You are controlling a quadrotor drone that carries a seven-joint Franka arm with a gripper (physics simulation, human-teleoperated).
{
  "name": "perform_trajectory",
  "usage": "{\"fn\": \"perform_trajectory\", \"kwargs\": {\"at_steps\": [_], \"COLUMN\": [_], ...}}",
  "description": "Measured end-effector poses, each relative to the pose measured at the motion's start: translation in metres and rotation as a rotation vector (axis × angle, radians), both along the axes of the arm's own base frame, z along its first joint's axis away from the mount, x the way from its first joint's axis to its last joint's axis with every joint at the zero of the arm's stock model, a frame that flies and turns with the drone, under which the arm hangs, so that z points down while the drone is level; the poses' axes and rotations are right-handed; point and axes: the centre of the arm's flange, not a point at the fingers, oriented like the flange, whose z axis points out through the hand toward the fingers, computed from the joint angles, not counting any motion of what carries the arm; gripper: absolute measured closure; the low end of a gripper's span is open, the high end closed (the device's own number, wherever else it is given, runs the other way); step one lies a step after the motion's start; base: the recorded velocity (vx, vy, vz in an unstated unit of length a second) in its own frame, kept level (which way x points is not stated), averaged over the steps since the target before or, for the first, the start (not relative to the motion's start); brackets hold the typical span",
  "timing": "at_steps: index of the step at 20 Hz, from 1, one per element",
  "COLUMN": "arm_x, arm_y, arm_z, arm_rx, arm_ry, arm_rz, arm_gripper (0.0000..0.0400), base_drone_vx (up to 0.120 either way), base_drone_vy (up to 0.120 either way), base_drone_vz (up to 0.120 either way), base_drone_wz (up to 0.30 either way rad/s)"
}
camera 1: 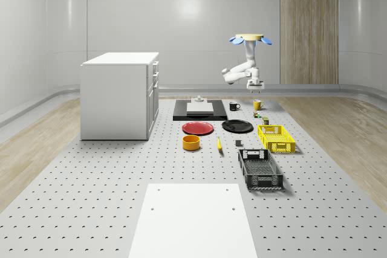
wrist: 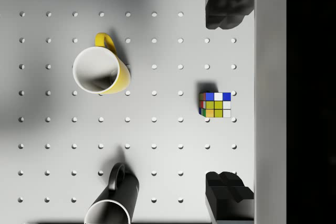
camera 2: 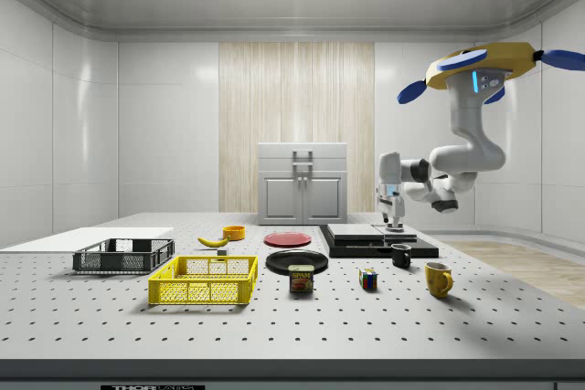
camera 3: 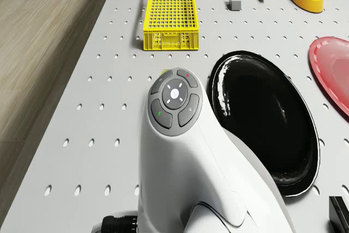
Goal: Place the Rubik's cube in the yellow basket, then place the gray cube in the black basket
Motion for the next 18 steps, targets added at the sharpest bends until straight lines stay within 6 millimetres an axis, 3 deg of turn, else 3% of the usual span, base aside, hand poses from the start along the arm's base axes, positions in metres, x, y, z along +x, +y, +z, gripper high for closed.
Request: {"fn": "perform_trajectory", "kwargs": {"at_steps": [9, 12, 18], "arm_x": [0.0, 0.0, 0.0], "arm_y": [-0.0003, -0.0004, -0.0004], "arm_z": [0.0, 0.0, -0.0001], "arm_rx": [-0.003, -0.004, -0.004], "arm_ry": [0.0, 0.0, 0.0], "arm_rz": [0.0, 0.0, 0.0], "arm_gripper": [0.0, 0.0, 0.0], "base_drone_vx": [0.12, 0.12, 0.007], "base_drone_vy": [0.0, -0.12, -0.007], "base_drone_vz": [-0.12, -0.12, -0.12], "base_drone_wz": [0.0, 0.0, 0.0]}}
